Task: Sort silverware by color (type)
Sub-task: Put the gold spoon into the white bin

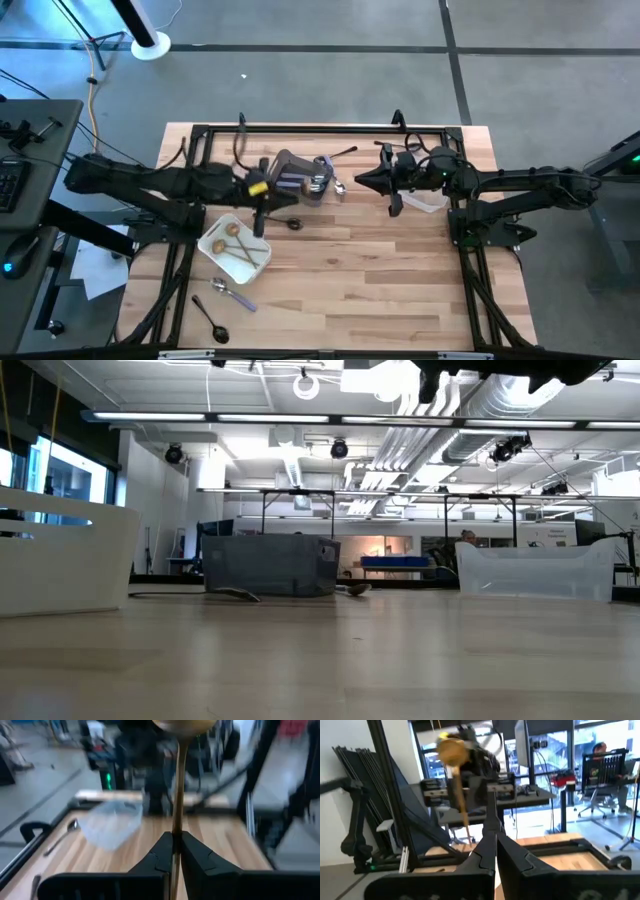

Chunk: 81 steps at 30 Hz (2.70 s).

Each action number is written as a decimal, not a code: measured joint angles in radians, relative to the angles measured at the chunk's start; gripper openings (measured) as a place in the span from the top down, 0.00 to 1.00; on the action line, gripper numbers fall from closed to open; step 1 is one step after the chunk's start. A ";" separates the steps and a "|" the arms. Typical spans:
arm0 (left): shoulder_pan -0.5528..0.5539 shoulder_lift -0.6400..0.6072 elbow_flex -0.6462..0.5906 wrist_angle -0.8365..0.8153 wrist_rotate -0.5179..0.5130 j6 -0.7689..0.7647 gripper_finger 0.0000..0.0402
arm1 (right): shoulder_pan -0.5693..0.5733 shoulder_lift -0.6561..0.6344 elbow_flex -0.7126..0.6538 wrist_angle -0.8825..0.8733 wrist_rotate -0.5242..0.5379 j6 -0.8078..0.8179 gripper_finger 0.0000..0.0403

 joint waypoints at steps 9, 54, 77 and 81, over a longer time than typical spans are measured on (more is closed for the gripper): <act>0.077 -0.040 -0.155 0.261 0.043 -0.059 0.98 | 0.038 0.000 0.000 0.044 0.002 0.000 1.00; 0.083 -0.027 -0.155 0.283 0.008 -0.040 0.98 | 0.123 0.203 0.144 -0.010 0.149 -0.124 1.00; -0.077 -0.043 0.157 -0.646 -0.015 -0.030 0.99 | 0.123 0.203 0.144 -0.010 0.149 -0.104 1.00; -0.178 -0.012 0.182 -0.953 0.007 -0.107 1.00 | 0.123 0.203 0.144 -0.010 0.149 -0.105 1.00</act>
